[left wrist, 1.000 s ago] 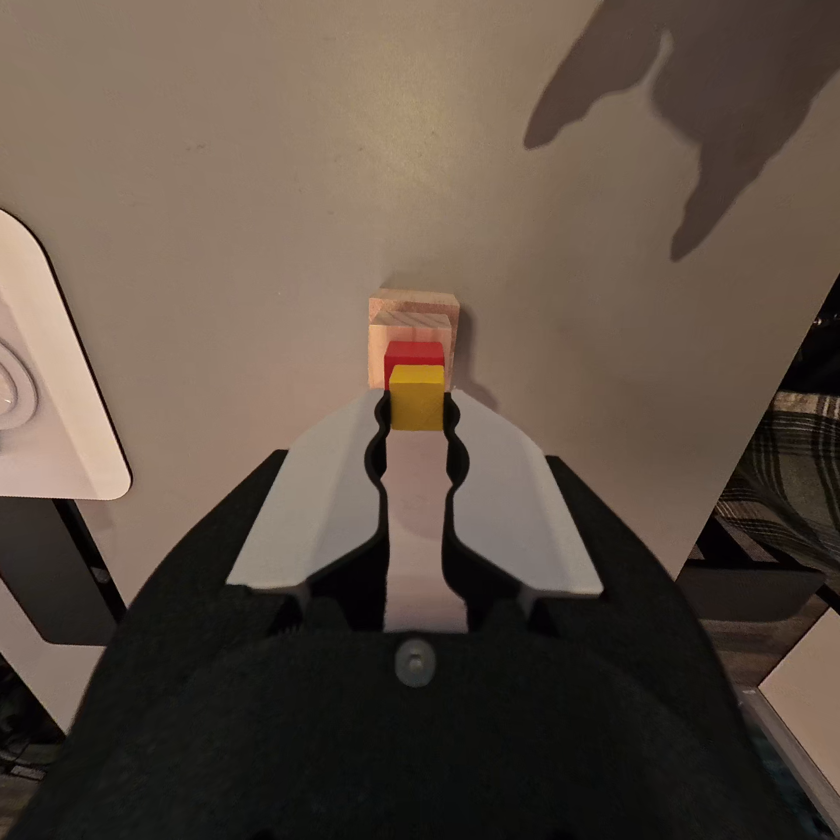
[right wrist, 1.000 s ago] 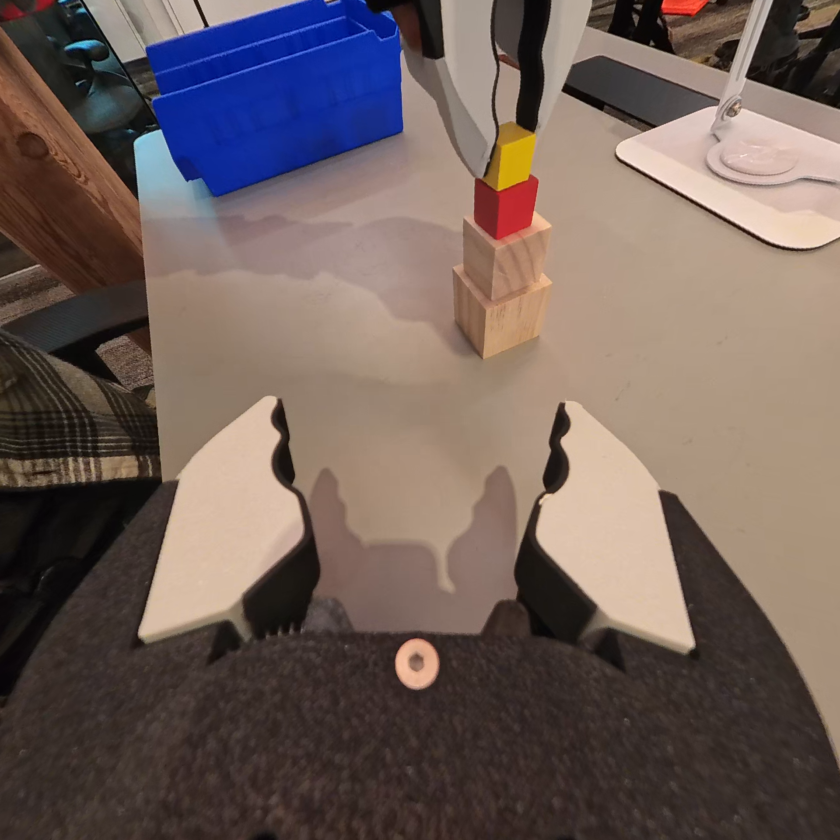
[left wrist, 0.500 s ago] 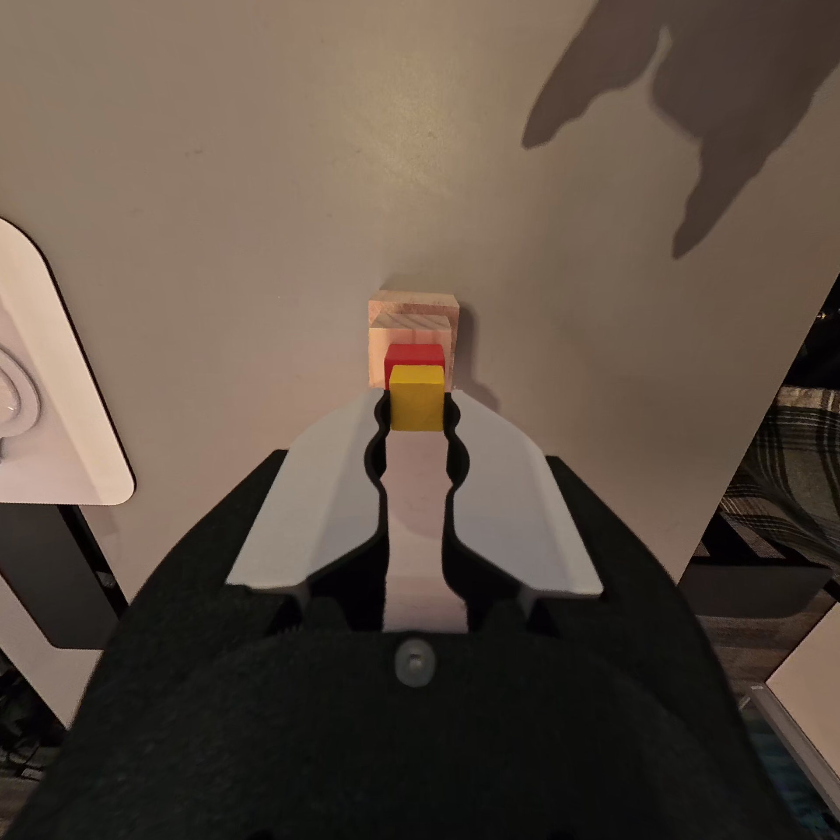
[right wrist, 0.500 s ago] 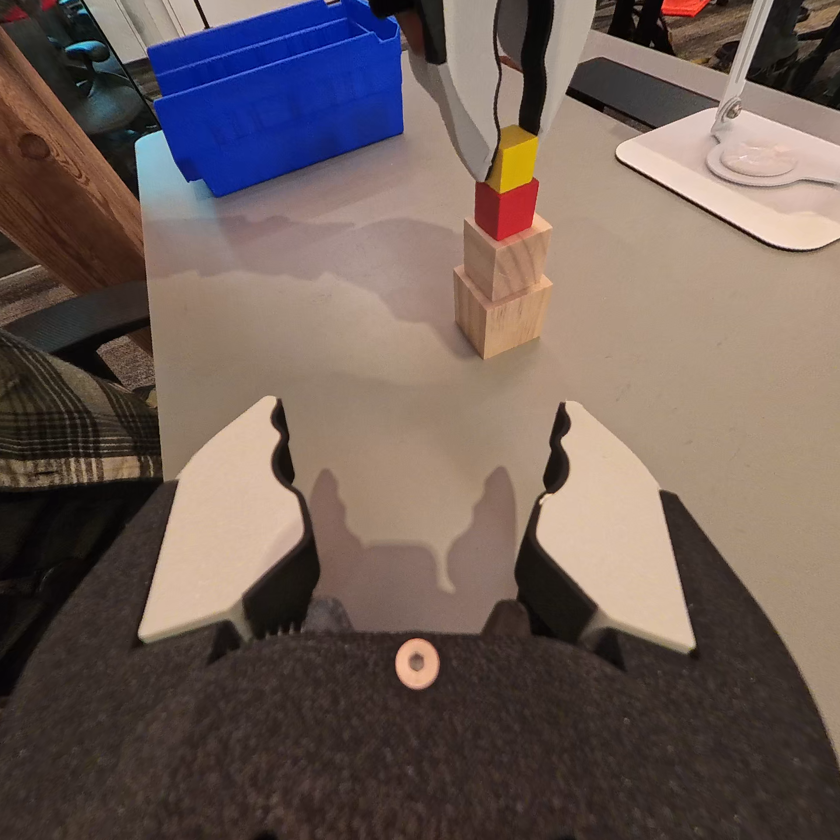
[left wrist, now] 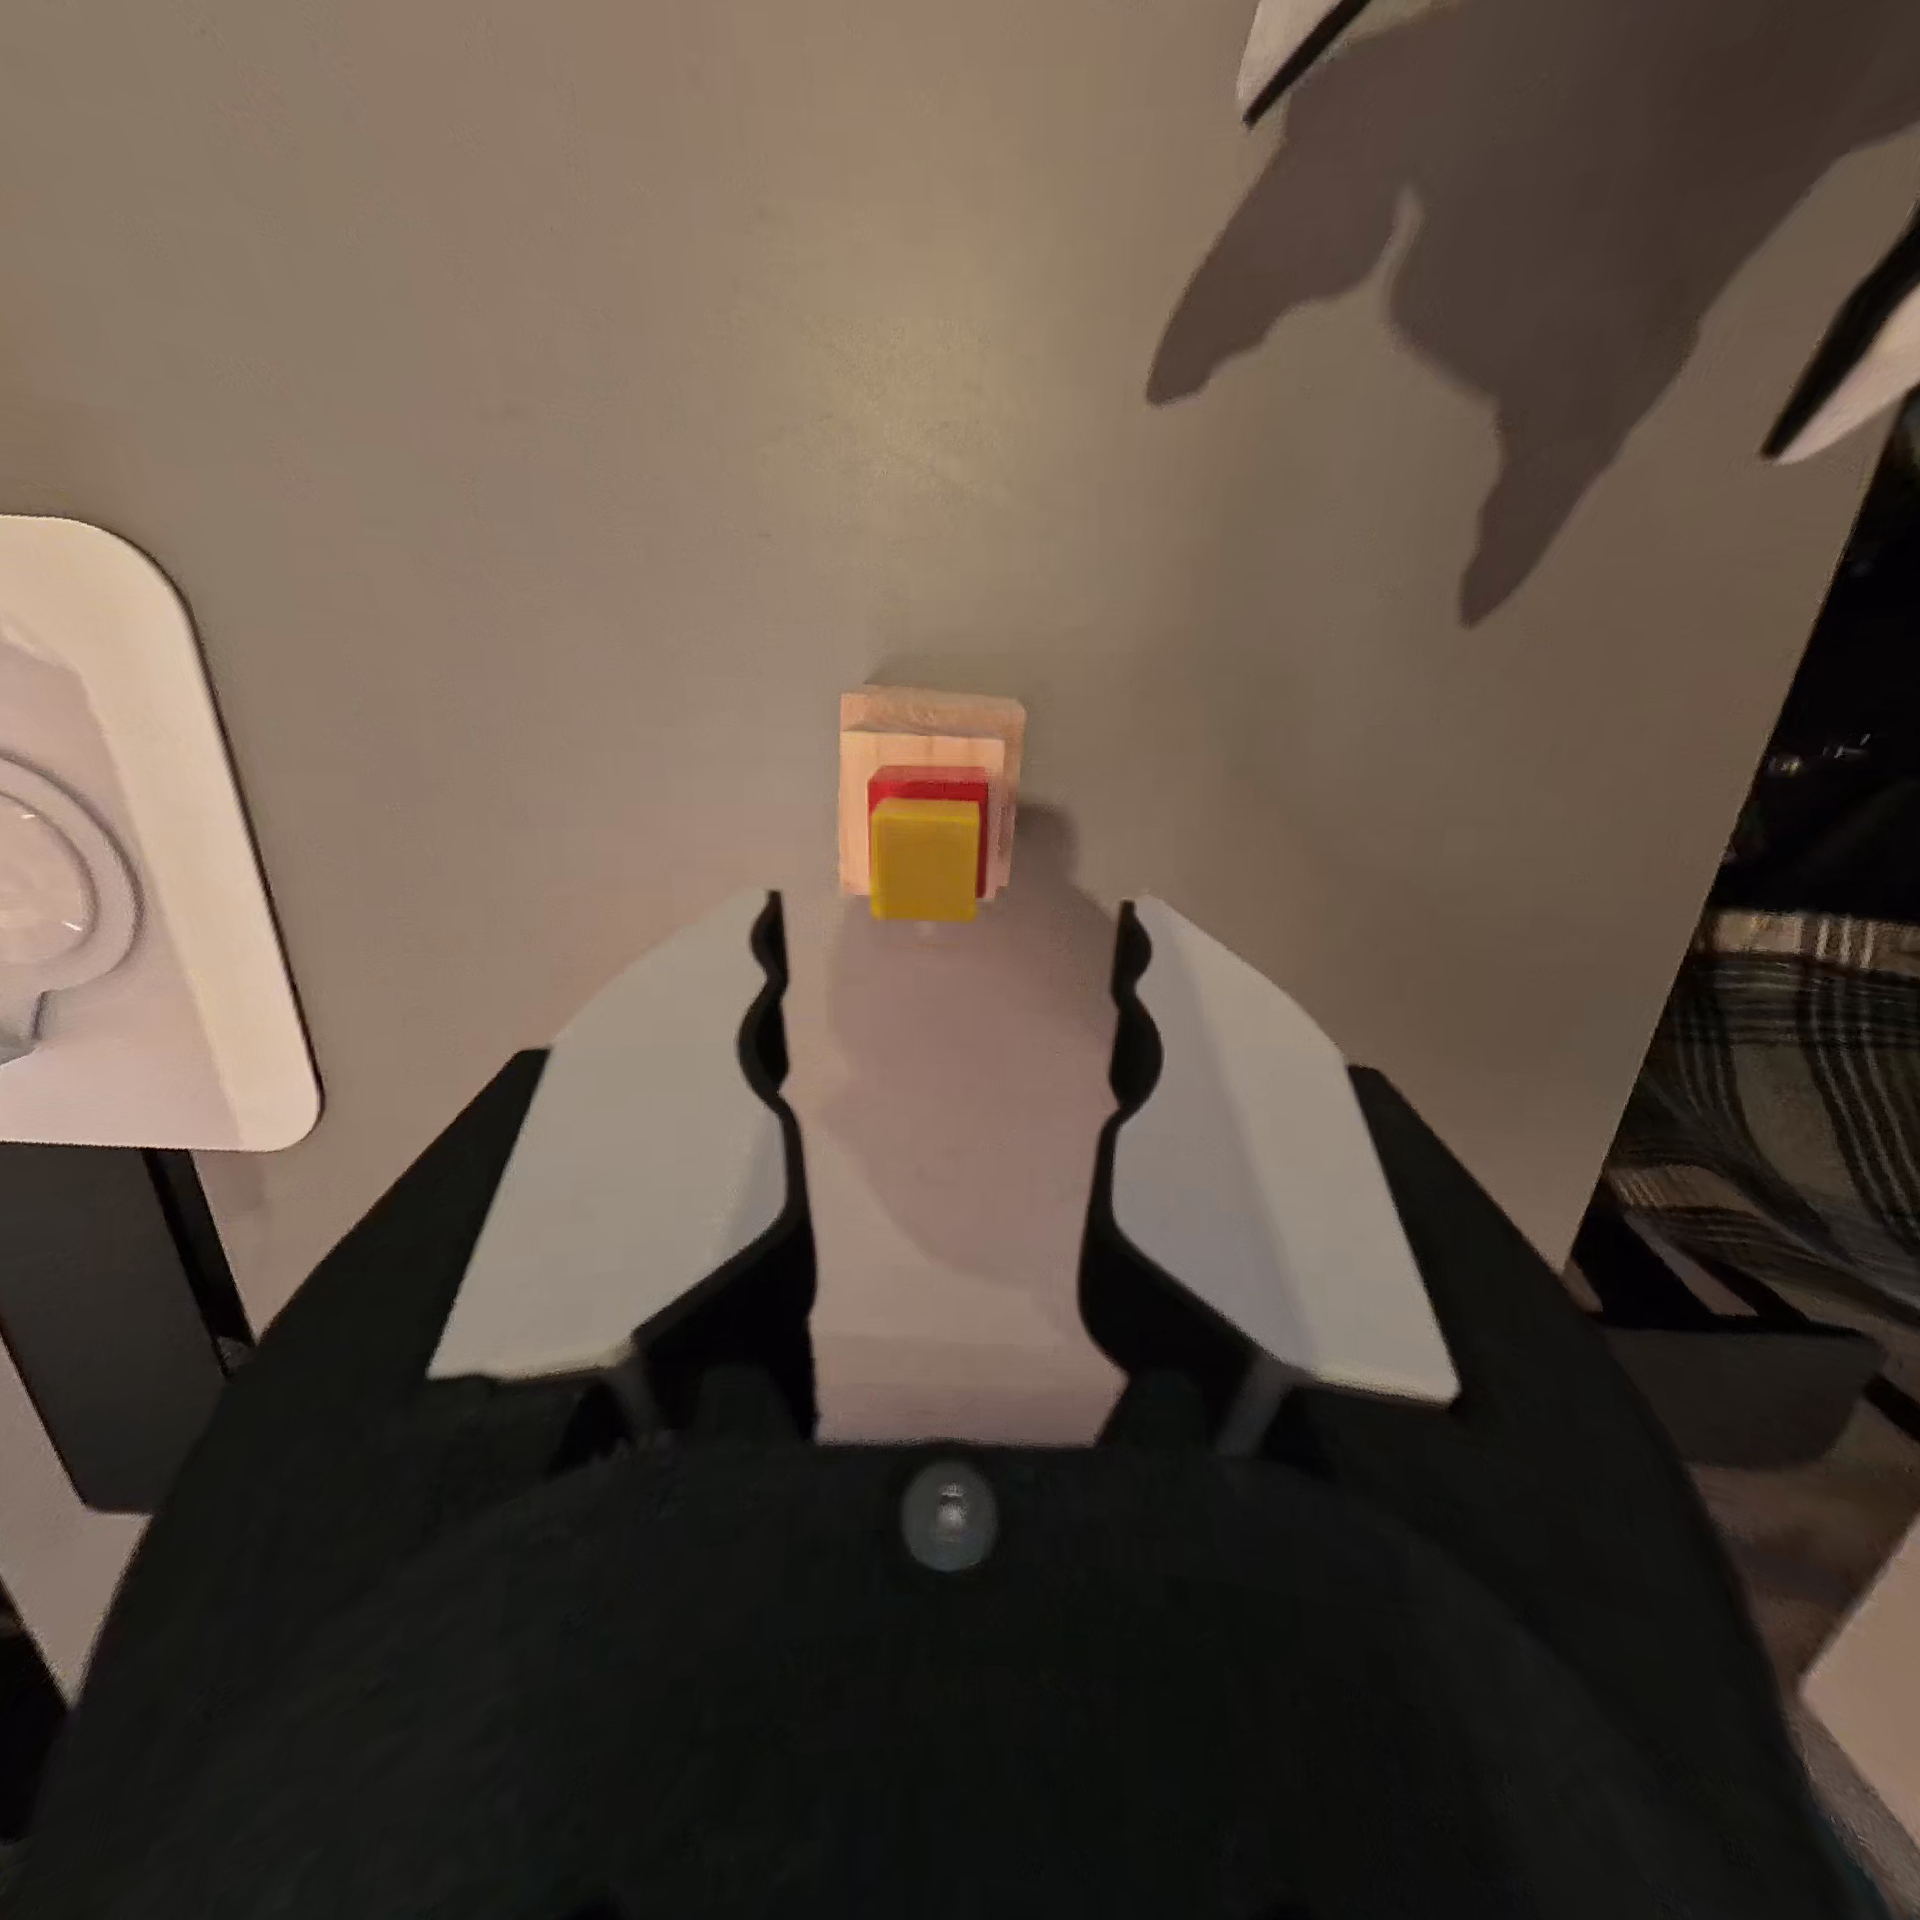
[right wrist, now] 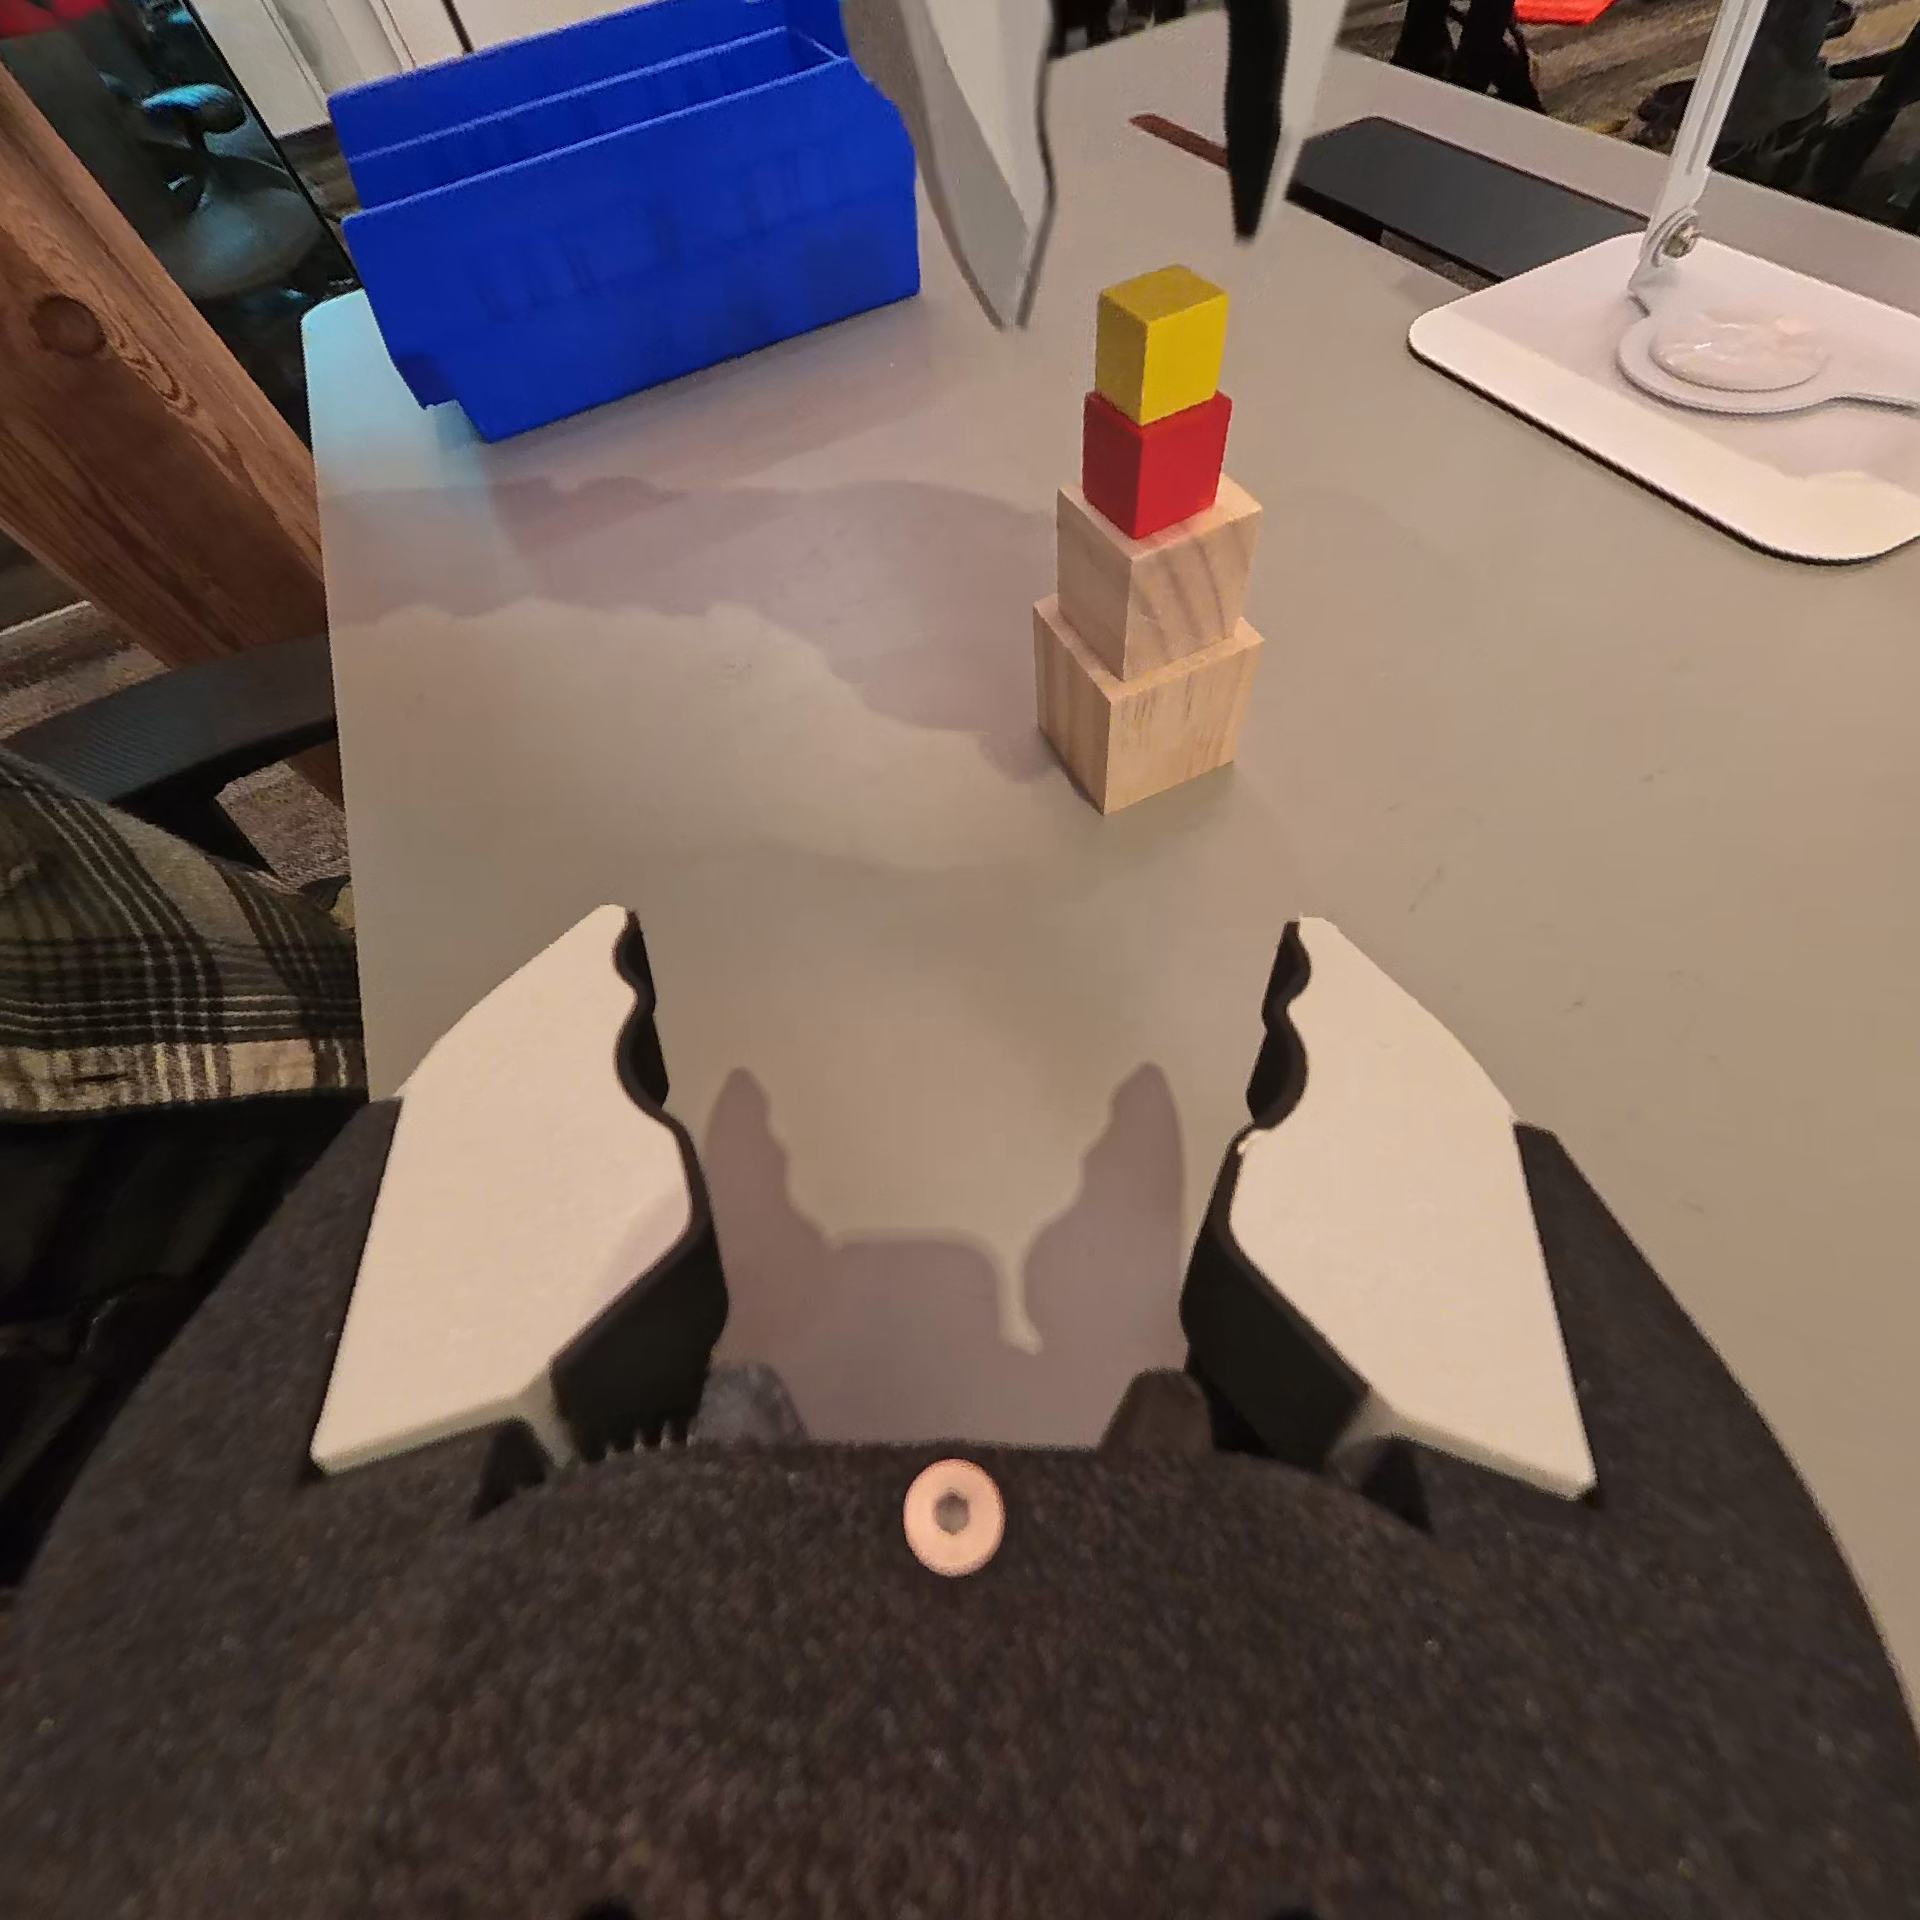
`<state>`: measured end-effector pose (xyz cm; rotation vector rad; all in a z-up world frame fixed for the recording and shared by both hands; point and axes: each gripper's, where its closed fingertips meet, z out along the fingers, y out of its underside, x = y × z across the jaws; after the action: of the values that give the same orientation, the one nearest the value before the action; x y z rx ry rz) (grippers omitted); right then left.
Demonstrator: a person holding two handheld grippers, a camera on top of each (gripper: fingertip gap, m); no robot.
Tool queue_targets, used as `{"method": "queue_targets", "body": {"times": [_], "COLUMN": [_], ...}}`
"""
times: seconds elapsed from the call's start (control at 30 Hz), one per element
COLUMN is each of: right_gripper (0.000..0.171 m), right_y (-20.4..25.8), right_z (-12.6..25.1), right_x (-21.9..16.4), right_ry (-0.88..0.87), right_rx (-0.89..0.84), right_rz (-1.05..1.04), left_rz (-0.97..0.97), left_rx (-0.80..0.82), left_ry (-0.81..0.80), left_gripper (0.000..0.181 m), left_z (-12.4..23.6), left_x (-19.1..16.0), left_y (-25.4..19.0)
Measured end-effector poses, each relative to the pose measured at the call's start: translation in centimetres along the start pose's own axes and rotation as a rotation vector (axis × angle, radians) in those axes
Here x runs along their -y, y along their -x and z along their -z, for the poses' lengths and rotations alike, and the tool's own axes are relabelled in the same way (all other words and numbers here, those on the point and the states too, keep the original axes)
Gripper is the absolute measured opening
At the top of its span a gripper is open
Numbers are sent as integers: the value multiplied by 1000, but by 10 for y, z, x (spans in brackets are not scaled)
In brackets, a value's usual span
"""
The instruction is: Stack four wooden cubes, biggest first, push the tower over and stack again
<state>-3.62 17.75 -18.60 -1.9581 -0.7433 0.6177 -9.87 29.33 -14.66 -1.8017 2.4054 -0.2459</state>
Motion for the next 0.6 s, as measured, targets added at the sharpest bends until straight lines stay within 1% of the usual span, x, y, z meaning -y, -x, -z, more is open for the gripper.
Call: {"method": "queue_targets", "body": {"times": [0.1, 0.13, 0.17, 0.27, 0.37, 0.43, 0.5, 0.6], "right_gripper": [111, 111, 111, 111, 111, 111, 111, 111], "right_y": [-3, -4, -6, -12, -16, -24, -32, -35], "right_z": [-1, -1, -1, -2, -3, -3, -3, -4], "right_x": [-4, -4, -5, -10, -16, -21, -25, -21], "right_ry": [11, 11, 15, 29, 60, 97, 128, 115], "right_rx": [-3, -6, -14, -36, -58, -114, -175, -220], "right_rz": [-14, -15, -19, -39, -78, -98, -131, -202], "left_rz": [46, 60, 74, 148, 231, 302, 389, 490], "left_rx": [39, 67, 98, 174, 256, 299, 345, 427], "left_ry": [-173, -256, -349, -643, -907, -1053, -1145, -1221], "left_gripper": [77, 85, 90, 98, 97, 94, 96, 101], "left_z": [26, 35, 45, 69, 81, 86, 87, 88], "left_x": [4, 6, 8, 5, -16, -35, -57, -88], "left_y": [-6, -9, -13, -31, -50, -59, -61, -60]}}
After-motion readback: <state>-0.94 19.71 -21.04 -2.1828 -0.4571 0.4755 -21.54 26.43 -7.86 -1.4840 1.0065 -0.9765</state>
